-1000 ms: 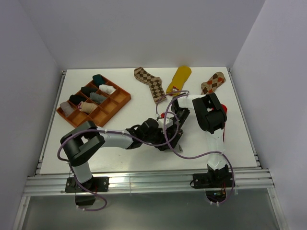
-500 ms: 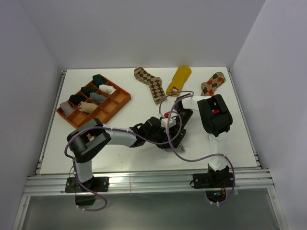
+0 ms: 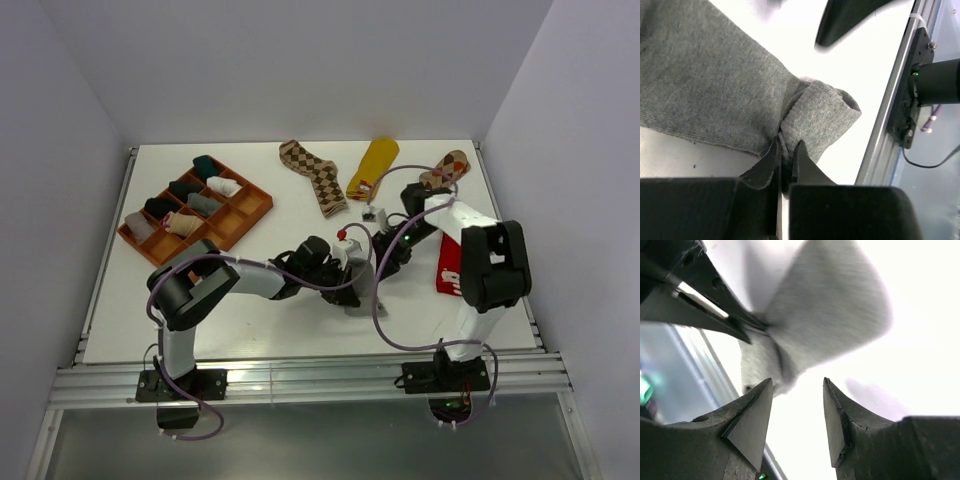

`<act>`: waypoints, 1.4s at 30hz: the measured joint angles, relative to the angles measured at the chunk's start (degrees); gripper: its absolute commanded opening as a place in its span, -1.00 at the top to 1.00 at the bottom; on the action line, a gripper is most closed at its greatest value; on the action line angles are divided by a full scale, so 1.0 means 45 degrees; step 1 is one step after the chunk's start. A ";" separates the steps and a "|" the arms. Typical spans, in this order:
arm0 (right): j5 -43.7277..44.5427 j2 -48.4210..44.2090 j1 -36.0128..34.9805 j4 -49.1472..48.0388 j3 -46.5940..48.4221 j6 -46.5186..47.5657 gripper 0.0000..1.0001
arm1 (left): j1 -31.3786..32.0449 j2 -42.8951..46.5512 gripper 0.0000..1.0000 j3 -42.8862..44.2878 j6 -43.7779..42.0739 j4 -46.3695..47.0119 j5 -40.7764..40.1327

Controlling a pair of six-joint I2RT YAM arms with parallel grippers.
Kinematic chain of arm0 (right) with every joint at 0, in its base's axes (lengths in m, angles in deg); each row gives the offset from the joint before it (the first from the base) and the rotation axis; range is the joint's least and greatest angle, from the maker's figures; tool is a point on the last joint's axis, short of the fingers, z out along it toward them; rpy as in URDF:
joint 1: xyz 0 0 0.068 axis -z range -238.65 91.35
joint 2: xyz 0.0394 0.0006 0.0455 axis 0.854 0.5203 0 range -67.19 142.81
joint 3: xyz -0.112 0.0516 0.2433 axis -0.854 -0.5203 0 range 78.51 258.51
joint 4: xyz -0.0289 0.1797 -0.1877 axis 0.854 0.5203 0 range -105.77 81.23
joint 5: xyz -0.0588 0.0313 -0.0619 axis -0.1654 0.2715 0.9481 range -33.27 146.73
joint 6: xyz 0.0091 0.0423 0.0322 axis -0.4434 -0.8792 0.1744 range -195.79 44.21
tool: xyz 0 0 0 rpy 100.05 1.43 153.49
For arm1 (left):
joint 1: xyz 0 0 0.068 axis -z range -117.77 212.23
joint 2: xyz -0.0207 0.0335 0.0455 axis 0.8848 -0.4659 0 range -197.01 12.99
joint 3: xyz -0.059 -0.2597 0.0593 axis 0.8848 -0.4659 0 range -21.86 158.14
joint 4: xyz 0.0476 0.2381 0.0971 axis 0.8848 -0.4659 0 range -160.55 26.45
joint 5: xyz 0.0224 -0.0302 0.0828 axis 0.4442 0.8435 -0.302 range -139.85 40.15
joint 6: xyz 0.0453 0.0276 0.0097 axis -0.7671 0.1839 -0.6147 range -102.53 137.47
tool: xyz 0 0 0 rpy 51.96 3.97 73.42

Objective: Roll the socks
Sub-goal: Roll the sock at the center of the board.

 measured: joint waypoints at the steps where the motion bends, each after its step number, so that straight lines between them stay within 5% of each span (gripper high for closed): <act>1: -0.0063 -0.0272 0.0301 -0.0189 -0.0063 0.0005 -0.04 | -0.0053 -0.0053 0.99 0.0068 0.0102 -0.0053 0.0131; 6: 0.0126 -0.2671 0.1326 -0.1768 -0.1341 -0.0160 -0.11 | -0.0355 -0.0413 0.99 0.0845 0.0903 -0.1161 0.0748; 14: 0.0442 -0.6640 0.0733 -0.3779 -0.3871 0.0529 -0.20 | -0.0816 -0.1044 0.99 0.2205 0.2424 -0.3735 0.1773; 28: 0.2705 -0.9792 -0.3988 -0.6421 -0.7698 0.1409 -0.26 | -0.1525 -0.2594 0.99 0.4925 0.3502 -0.8626 0.3468; 42: 0.4901 -1.0307 -0.6960 -0.8578 -0.9301 0.1438 -0.27 | -0.1783 -0.3104 0.99 0.5377 0.3492 -0.9539 0.4279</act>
